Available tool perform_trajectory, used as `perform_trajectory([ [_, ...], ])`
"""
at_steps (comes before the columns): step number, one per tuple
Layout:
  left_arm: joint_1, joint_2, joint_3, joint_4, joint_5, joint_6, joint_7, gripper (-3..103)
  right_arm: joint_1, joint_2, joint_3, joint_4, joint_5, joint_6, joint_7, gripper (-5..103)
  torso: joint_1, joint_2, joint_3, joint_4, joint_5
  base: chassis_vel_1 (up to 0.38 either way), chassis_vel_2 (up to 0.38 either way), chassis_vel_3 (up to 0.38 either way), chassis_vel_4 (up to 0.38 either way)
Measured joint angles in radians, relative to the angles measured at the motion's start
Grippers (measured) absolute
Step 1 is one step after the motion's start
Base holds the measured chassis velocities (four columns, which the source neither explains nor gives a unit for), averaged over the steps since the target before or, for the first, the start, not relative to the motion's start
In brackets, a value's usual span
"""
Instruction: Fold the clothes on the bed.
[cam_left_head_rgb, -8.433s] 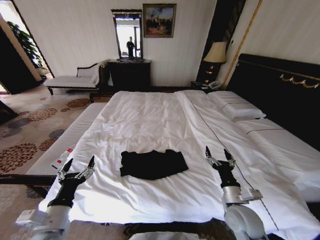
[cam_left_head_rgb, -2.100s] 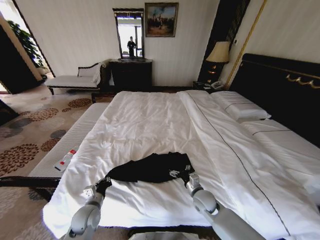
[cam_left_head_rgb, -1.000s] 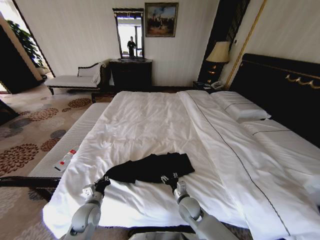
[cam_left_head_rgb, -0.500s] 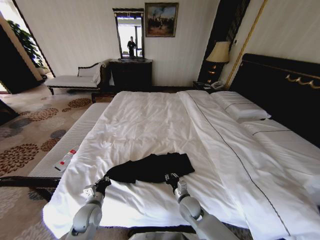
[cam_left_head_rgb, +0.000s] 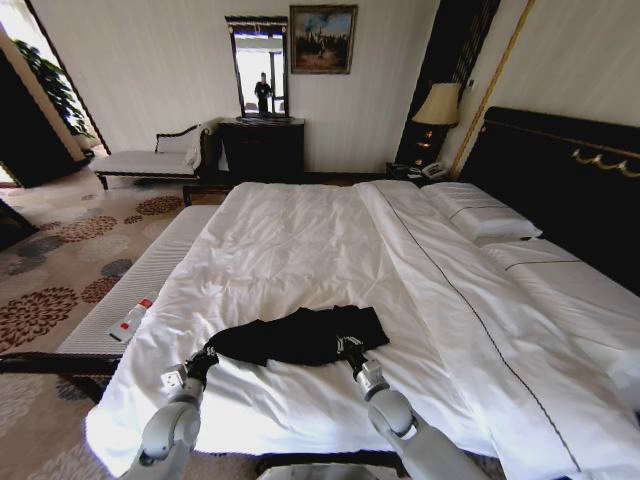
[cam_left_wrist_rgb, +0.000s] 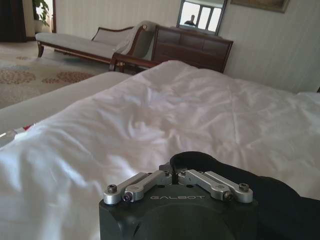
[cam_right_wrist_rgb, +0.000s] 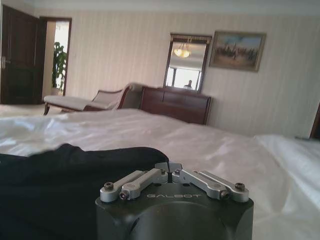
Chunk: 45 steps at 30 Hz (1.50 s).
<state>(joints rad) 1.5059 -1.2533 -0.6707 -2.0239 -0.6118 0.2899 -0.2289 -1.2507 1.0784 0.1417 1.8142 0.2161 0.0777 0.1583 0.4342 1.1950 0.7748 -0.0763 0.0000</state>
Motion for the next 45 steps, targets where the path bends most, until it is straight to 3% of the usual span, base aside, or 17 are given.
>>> perform_trajectory([
  [7, -0.077, 0.124, -0.074, -0.103, -0.164, 0.000, -0.020, 0, 0.068, -0.068, 0.143, 0.076, 0.070, 0.078, -0.082, 0, 0.000, 0.000, 0.000, -0.0001, 0.0000, 0.000, 0.000, 0.000, 0.000],
  [9, -0.139, 0.188, -0.120, -0.163, -0.253, 0.008, -0.036, 0, 0.123, -0.099, 0.207, 0.123, 0.180, 0.099, -0.110, 0, 0.000, 0.000, 0.000, 0.0002, 0.0000, 0.000, 0.000, 0.000, 0.000],
  [10, -0.139, 0.188, -0.120, -0.163, -0.253, 0.008, -0.036, 0, 0.123, -0.099, 0.207, 0.123, 0.180, 0.099, -0.110, 0, 0.000, 0.000, 0.000, 0.0002, 0.0000, 0.000, 0.000, 0.000, 0.000],
  [14, -0.263, 0.256, -0.171, -0.250, -0.400, 0.023, -0.085, 0, 0.180, -0.147, 0.296, 0.224, 0.351, 0.101, -0.131, 0, 0.000, 0.000, 0.000, -0.0003, -0.0001, 0.000, 0.000, 0.000, 0.000],
  [20, -0.294, 0.294, -0.231, -0.339, -0.507, 0.027, -0.094, 0, 0.180, -0.196, 0.363, 0.347, 0.494, 0.108, -0.158, 0, 0.000, 0.000, 0.000, -0.0003, 0.0000, 0.000, 0.000, 0.000, 0.000],
  [23, -0.261, 0.311, -0.306, -0.411, -0.583, 0.027, -0.094, 0, 0.147, -0.222, 0.411, 0.443, 0.583, 0.108, -0.163, 0, 0.000, 0.000, 0.000, -0.0001, -0.0002, 0.000, 0.000, 0.000, 0.000],
  [25, -0.194, 0.333, -0.462, -0.477, -0.711, 0.027, -0.093, 0, 0.085, -0.250, 0.507, 0.555, 0.655, 0.096, -0.182, 0, 0.000, 0.000, 0.000, 0.0002, 0.0003, 0.000, 0.000, 0.000, 0.000],
  [26, -0.194, 0.333, -0.462, -0.477, -0.711, 0.027, -0.093, 0, 0.085, -0.250, 0.507, 0.555, 0.655, 0.096, -0.182, 0, 0.000, 0.000, 0.000, 0.0002, 0.0003, 0.000, 0.000, 0.000, 0.000],
  [28, -0.117, 0.349, -0.623, -0.487, -0.824, 0.026, -0.089, 0, 0.022, -0.275, 0.627, 0.653, 0.707, 0.083, -0.198, 0, 0.000, 0.000, 0.000, -0.0003, -0.0001, 0.000, 0.000, 0.000, 0.000],
  [29, -0.103, 0.349, -0.652, -0.487, -0.843, 0.026, -0.089, 0, 0.012, -0.279, 0.649, 0.667, 0.717, 0.080, -0.199, 0, 0.000, 0.000, 0.000, -0.0004, -0.0001, 0.000, 0.000, 0.000, 0.000],
  [30, -0.050, 0.345, -0.774, -0.488, -0.920, 0.024, -0.077, 0, -0.022, -0.294, 0.735, 0.694, 0.751, 0.064, -0.200, 0, 0.000, 0.000, 0.000, -0.0005, -0.0005, 0.000, 0.000, 0.000, 0.000],
  [31, -0.026, 0.338, -0.830, -0.489, -0.952, 0.023, -0.071, 0, -0.035, -0.299, 0.773, 0.699, 0.764, 0.055, -0.200, 0, 0.000, 0.000, 0.000, -0.0003, -0.0002, 0.000, 0.000, 0.000, 0.000],
  [32, -0.026, 0.338, -0.830, -0.489, -0.952, 0.023, -0.071, 0, -0.035, -0.299, 0.773, 0.699, 0.764, 0.055, -0.200, 0, 0.000, 0.000, 0.000, -0.0003, -0.0002, 0.000, 0.000, 0.000, 0.000],
  [36, 0.039, 0.340, -1.038, -0.490, -1.053, 0.019, -0.050, 0, -0.049, -0.337, 0.945, 0.704, 0.845, -0.017, -0.178, 0, 0.000, 0.000, 0.000, 0.0004, -0.0001, 0.000, 0.000, 0.000, 0.000],
  [39, 0.041, 0.374, -1.096, -0.489, -1.076, 0.021, -0.050, 0, -0.047, -0.366, 1.006, 0.703, 0.887, -0.071, -0.135, 0, 0.000, 0.000, 0.000, -0.0003, 0.0001, 0.000, 0.000, 0.000, 0.000],
  [42, 0.033, 0.398, -1.088, -0.486, -1.068, 0.033, -0.050, 0, -0.046, -0.372, 0.995, 0.699, 0.884, -0.114, -0.106, 0, 0.000, 0.000, 0.000, -0.0003, 0.0001, 0.000, 0.000, 0.000, 0.000],
  [45, 0.020, 0.414, -1.018, -0.482, -1.001, 0.058, -0.045, 0, -0.045, -0.365, 0.935, 0.694, 0.863, -0.154, -0.075, 0, 0.000, 0.000, 0.000, 0.0000, 0.0002, 0.000, 0.000, 0.000, 0.000],
])
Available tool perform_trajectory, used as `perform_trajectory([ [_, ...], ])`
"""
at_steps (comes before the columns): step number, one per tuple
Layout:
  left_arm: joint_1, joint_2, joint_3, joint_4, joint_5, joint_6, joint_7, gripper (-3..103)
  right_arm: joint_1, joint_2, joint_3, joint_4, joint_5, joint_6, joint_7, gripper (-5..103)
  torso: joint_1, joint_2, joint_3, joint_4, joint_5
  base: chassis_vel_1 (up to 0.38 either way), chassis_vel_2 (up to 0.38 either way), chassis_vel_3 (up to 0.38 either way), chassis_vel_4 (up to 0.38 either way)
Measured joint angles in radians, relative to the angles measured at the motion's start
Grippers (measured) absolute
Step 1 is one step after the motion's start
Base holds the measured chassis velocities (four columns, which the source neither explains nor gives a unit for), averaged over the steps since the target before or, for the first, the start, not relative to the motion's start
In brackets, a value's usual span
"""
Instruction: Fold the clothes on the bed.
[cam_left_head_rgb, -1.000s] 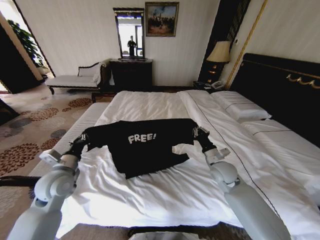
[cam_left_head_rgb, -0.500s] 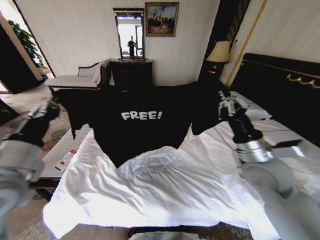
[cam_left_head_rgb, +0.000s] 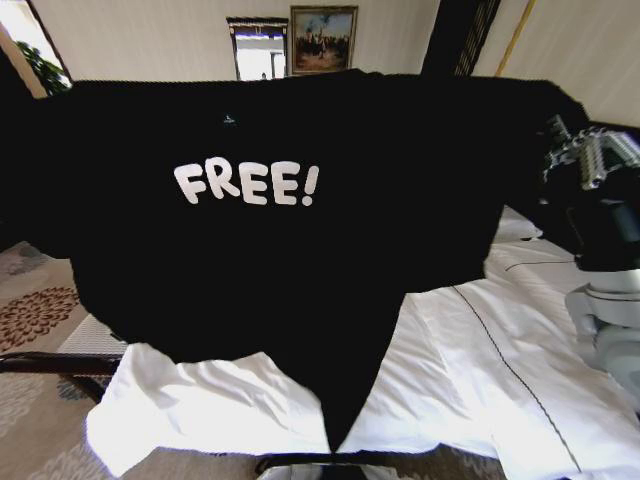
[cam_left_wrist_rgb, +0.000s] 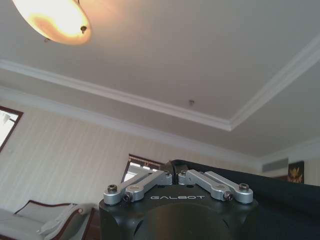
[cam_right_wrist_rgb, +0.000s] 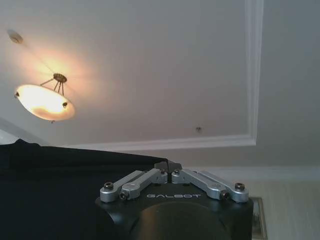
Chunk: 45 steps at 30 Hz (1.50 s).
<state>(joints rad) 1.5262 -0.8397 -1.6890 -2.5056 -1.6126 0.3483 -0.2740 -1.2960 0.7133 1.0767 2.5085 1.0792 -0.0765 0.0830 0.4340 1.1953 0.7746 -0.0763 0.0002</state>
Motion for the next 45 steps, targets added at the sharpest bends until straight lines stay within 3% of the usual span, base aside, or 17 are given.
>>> perform_trajectory([
  [3, 0.007, -0.002, 0.205, 0.005, 0.207, 0.076, 0.036, 0, -0.007, 0.031, -0.153, -0.007, -0.051, -0.095, 0.020, 0, 0.000, 0.000, 0.000, -0.0005, 0.0000, 0.000, 0.000, 0.000, 0.000],
  [5, 0.012, -0.005, 0.478, 0.033, 0.434, 0.127, 0.079, 0, 0.003, 0.050, -0.376, -0.103, -0.126, -0.144, 0.041, 0, 0.000, 0.000, 0.000, 0.0004, -0.0006, 0.000, 0.000, 0.000, 0.000],
  [6, 0.012, -0.005, 0.478, 0.033, 0.434, 0.127, 0.079, 0, 0.003, 0.050, -0.376, -0.103, -0.126, -0.144, 0.041, 0, 0.000, 0.000, 0.000, 0.0004, -0.0006, 0.000, 0.000, 0.000, 0.000],
  [8, -0.032, -0.003, 0.700, 0.142, 0.606, 0.120, 0.091, 0, 0.028, 0.072, -0.559, -0.235, -0.218, -0.146, 0.048, 0, 0.000, 0.000, 0.000, 0.0003, 0.0003, 0.000, 0.000, 0.000, 0.000],
  [9, -0.049, -0.003, 0.760, 0.186, 0.646, 0.114, 0.093, 0, 0.037, 0.080, -0.606, -0.277, -0.244, -0.141, 0.046, 0, 0.000, 0.000, 0.000, -0.0001, -0.0002, 0.000, 0.000, 0.000, 0.000],
  [10, -0.107, -0.008, 0.893, 0.305, 0.722, 0.095, 0.091, 0, 0.066, 0.105, -0.717, -0.387, -0.299, -0.127, 0.041, 0, 0.000, 0.000, 0.000, -0.0005, -0.0004, 0.000, 0.000, 0.000, 0.000],
  [11, -0.107, -0.008, 0.893, 0.305, 0.722, 0.095, 0.091, 0, 0.066, 0.105, -0.717, -0.387, -0.299, -0.127, 0.041, 0, 0.000, 0.000, 0.000, -0.0005, -0.0004, 0.000, 0.000, 0.000, 0.000],
  [14, -0.260, -0.048, 1.125, 0.519, 0.804, 0.044, 0.076, 0, 0.139, 0.167, -0.877, -0.611, -0.375, -0.080, 0.044, 0, 0.001, -0.001, 0.001, 0.0000, -0.0005, 0.000, 0.000, 0.000, 0.000],
  [19, -0.376, -0.103, 1.238, 0.675, 0.844, 0.003, 0.061, 0, 0.214, 0.220, -0.936, -0.778, -0.455, -0.012, 0.034, 0, 0.000, -0.001, 0.000, -0.0003, -0.0001, 0.000, 0.000, 0.000, 0.000],
  [27, -0.449, -0.163, 1.297, 0.818, 0.884, -0.044, 0.039, 0, 0.319, 0.282, -0.984, -0.971, -0.502, 0.082, 0.032, 0, 0.000, -0.001, 0.000, 0.0003, -0.0003, 0.000, 0.000, 0.000, 0.000],
  [28, -0.471, -0.189, 1.311, 0.854, 0.893, -0.055, 0.029, 0, 0.353, 0.312, -1.006, -1.042, -0.517, 0.121, 0.032, 0, 0.000, 0.000, 0.000, -0.0001, -0.0004, 0.000, 0.000, 0.000, 0.000],
  [30, -0.479, -0.197, 1.316, 0.867, 0.896, -0.057, 0.026, 0, 0.365, 0.325, -1.014, -1.065, -0.521, 0.132, 0.032, 0, 0.000, 0.000, 0.000, -0.0003, -0.0005, 0.000, 0.000, 0.000, 0.000],
  [32, -0.513, -0.225, 1.341, 0.928, 0.923, -0.067, 0.023, 0, 0.409, 0.383, -1.041, -1.148, -0.535, 0.163, 0.032, 0, 0.000, 0.000, 0.000, -0.0003, 0.0000, 0.000, 0.000, 0.000, 0.000],
  [37, -0.571, -0.263, 1.373, 1.027, 0.958, -0.083, 0.023, 0, 0.466, 0.478, -1.063, -1.263, -0.563, 0.193, 0.028, 0, 0.000, 0.000, 0.000, 0.0003, -0.0003, 0.000, 0.000, 0.000, 0.000],
  [45, -0.618, -0.292, 1.384, 1.116, 0.983, -0.094, 0.025, 0, 0.480, 0.521, -1.053, -1.336, -0.593, 0.211, 0.018, 0, 0.000, 0.000, 0.000, -0.0004, -0.0003, 0.000, 0.000, 0.000, 0.000],
])
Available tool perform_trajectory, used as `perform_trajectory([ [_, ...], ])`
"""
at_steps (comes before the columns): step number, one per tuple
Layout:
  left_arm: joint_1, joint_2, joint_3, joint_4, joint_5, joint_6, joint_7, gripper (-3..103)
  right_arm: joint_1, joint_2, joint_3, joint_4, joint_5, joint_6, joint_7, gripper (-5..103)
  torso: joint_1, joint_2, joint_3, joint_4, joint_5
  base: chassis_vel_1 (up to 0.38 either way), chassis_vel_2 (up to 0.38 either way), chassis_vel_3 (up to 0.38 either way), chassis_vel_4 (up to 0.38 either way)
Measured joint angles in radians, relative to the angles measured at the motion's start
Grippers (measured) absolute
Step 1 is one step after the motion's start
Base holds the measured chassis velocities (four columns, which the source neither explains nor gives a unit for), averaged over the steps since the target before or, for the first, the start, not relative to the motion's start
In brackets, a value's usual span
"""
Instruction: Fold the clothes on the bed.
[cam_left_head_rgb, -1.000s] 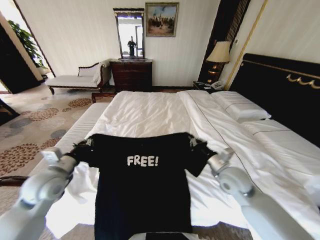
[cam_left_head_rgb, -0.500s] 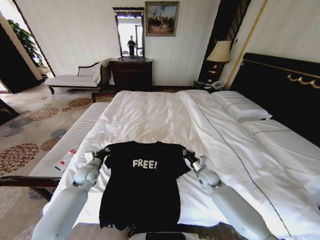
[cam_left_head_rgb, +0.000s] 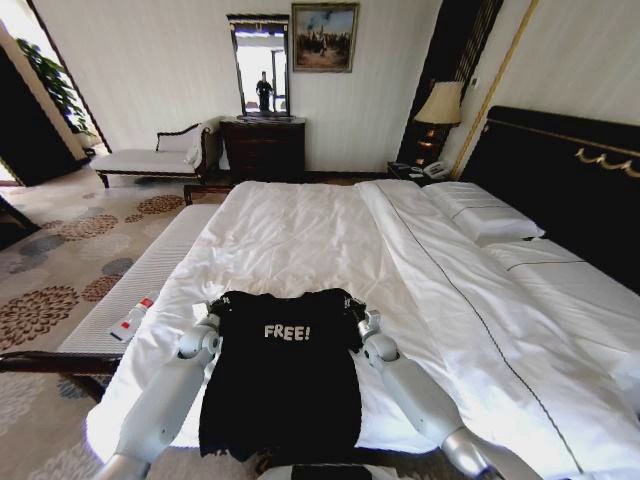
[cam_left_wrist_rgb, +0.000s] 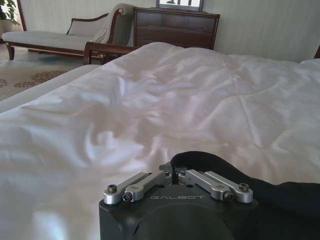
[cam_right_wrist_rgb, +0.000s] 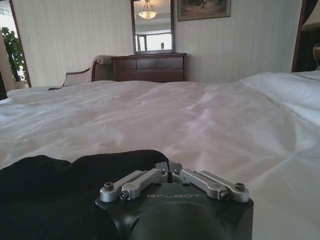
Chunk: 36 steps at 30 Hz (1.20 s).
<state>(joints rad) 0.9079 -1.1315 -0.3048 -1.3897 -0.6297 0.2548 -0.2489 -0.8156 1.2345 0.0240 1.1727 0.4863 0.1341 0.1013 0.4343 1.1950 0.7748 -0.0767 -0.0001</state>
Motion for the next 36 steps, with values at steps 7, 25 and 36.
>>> perform_trajectory([
  [7, -0.015, -0.006, -0.012, 0.031, -0.005, -0.028, 0.014, 0, 0.002, 0.005, 0.026, -0.016, -0.008, 0.010, -0.006, 0, 0.000, 0.000, 0.000, 0.0004, 0.0001, 0.000, 0.000, 0.000, 0.000],
  [25, -0.072, -0.065, 0.024, 0.160, 0.033, -0.048, 0.031, 0, 0.011, 0.053, 0.038, -0.084, -0.030, 0.027, -0.010, 0, 0.000, 0.000, 0.000, 0.0004, 0.0001, 0.000, 0.000, 0.000, 0.000],
  [36, 0.020, -0.055, -0.033, -0.009, 0.000, -0.040, 0.002, 16, -0.067, 0.027, 0.076, 0.035, -0.062, 0.123, -0.064, 16, 0.000, 0.000, 0.000, 0.0002, 0.0001, 0.000, 0.000, 0.000, 0.000],
])
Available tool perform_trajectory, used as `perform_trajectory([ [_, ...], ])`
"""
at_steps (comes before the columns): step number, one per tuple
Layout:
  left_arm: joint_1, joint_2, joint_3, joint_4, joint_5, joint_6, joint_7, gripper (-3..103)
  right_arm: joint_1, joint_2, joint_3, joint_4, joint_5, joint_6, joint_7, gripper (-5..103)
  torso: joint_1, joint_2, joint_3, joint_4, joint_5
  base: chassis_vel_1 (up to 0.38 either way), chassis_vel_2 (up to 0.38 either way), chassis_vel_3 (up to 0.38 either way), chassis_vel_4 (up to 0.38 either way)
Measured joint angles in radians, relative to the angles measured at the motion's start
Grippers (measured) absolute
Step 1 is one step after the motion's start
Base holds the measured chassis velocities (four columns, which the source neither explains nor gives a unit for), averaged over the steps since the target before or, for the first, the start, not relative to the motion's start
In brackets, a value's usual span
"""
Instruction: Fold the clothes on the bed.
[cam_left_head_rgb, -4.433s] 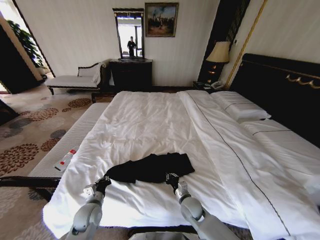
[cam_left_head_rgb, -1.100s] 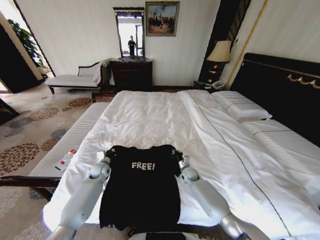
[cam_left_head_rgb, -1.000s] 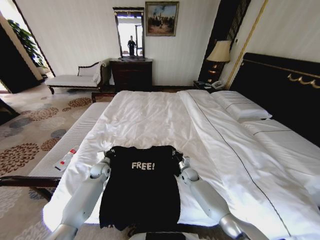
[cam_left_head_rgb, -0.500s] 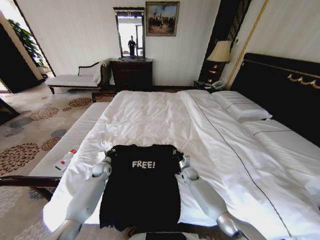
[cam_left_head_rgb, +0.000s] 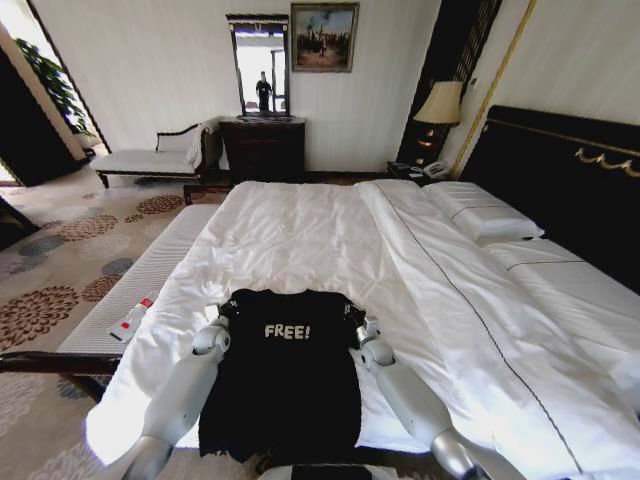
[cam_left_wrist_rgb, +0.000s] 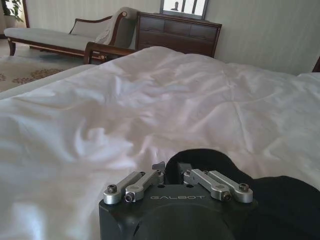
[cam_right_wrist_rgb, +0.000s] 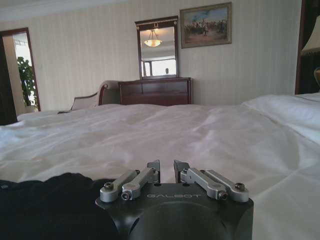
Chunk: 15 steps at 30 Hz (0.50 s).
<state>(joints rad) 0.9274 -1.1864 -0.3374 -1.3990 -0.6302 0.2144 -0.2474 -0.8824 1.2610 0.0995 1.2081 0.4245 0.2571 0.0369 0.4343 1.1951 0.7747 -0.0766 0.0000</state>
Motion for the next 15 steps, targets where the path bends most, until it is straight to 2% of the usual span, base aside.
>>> perform_trajectory([
  [1, 0.017, 0.001, -0.016, -0.026, -0.006, 0.003, -0.007, 22, -0.015, -0.004, 0.011, 0.028, 0.003, 0.007, -0.007, 16, 0.000, 0.000, 0.000, 0.0001, 0.0000, 0.000, 0.000, 0.000, 0.000],
  [2, 0.017, 0.001, -0.016, -0.026, -0.006, 0.003, -0.007, 22, -0.015, -0.004, 0.011, 0.028, 0.003, 0.007, -0.007, 16, 0.000, 0.000, 0.000, 0.0001, 0.0000, 0.000, 0.000, 0.000, 0.000],
  [3, 0.037, 0.002, -0.035, -0.056, -0.013, 0.006, -0.011, 22, -0.031, -0.008, 0.026, 0.058, 0.015, 0.012, -0.012, 21, 0.000, 0.000, 0.000, 0.0001, 0.0001, 0.000, 0.000, 0.000, 0.000],
  [4, 0.087, 0.004, -0.080, -0.123, -0.030, 0.013, -0.017, 32, -0.067, -0.014, 0.066, 0.124, 0.051, 0.013, -0.015, 27, 0.000, 0.000, 0.000, 0.0002, -0.0001, 0.000, 0.000, 0.000, 0.000],
  [5, 0.087, 0.004, -0.080, -0.123, -0.030, 0.013, -0.017, 32, -0.067, -0.014, 0.066, 0.124, 0.051, 0.013, -0.015, 27, 0.000, 0.000, 0.000, 0.0002, -0.0001, 0.000, 0.000, 0.000, 0.000],
  [6, 0.130, 0.004, -0.118, -0.171, -0.041, 0.017, -0.018, 38, -0.095, -0.015, 0.101, 0.165, 0.074, 0.010, -0.013, 32, 0.000, 0.000, 0.000, 0.0004, 0.0000, 0.000, 0.000, 0.000, 0.000],
  [7, 0.274, -0.013, -0.234, -0.318, -0.084, 0.025, -0.021, 48, -0.197, -0.010, 0.226, 0.275, 0.166, -0.020, 0.021, 48, 0.000, 0.000, 0.000, 0.0002, -0.0003, 0.000, 0.000, 0.000, 0.000],
  [8, 0.322, -0.023, -0.267, -0.367, -0.101, 0.026, -0.023, 54, -0.233, -0.007, 0.250, 0.308, 0.223, -0.035, 0.040, 54, 0.000, 0.000, 0.000, 0.0001, -0.0002, 0.000, 0.000, 0.000, 0.000],
  [9, 0.322, -0.023, -0.267, -0.367, -0.101, 0.026, -0.023, 54, -0.233, -0.007, 0.250, 0.308, 0.223, -0.035, 0.040, 54, 0.000, 0.000, 0.000, 0.0001, -0.0002, 0.000, 0.000, 0.000, 0.000],
  [12, 0.461, -0.070, -0.362, -0.499, -0.131, 0.027, -0.028, 70, -0.349, 0.005, 0.290, 0.432, 0.482, -0.107, 0.125, 65, 0.000, 0.000, 0.000, 0.0001, -0.0001, 0.000, 0.000, 0.000, 0.000],
  [13, 0.504, -0.094, -0.393, -0.539, -0.127, 0.020, -0.007, 76, -0.391, 0.018, 0.297, 0.471, 0.547, -0.127, 0.146, 71, 0.000, 0.000, 0.000, 0.0003, 0.0002, 0.000, 0.000, 0.000, 0.000],
  [14, 0.504, -0.094, -0.393, -0.539, -0.127, 0.020, -0.007, 76, -0.391, 0.018, 0.297, 0.471, 0.547, -0.127, 0.146, 71, 0.000, 0.000, 0.000, 0.0003, 0.0002, 0.000, 0.000, 0.000, 0.000],
  [15, 0.537, -0.115, -0.414, -0.567, -0.107, 0.001, 0.033, 76, -0.423, 0.030, 0.301, 0.503, 0.588, -0.144, 0.165, 76, 0.000, 0.000, 0.000, 0.0003, 0.0003, 0.000, 0.000, 0.000, 0.000],
])
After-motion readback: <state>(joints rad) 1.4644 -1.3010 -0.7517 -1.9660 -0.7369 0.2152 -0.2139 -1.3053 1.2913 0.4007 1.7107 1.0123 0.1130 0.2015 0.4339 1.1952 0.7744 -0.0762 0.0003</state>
